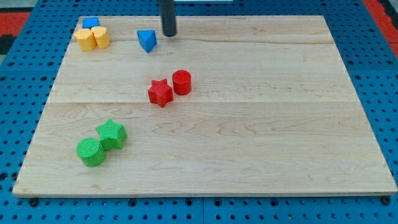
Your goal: Push the blue triangle into the yellow heart
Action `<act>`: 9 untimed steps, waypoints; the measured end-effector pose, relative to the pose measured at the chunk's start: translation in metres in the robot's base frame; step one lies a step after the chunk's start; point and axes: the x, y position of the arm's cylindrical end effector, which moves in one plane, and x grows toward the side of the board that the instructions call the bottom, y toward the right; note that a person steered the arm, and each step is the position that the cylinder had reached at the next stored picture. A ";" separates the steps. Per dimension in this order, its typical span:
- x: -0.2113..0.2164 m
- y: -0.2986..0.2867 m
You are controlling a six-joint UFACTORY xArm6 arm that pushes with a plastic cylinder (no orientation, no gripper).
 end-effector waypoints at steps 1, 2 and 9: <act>0.039 -0.013; 0.033 -0.076; 0.161 0.134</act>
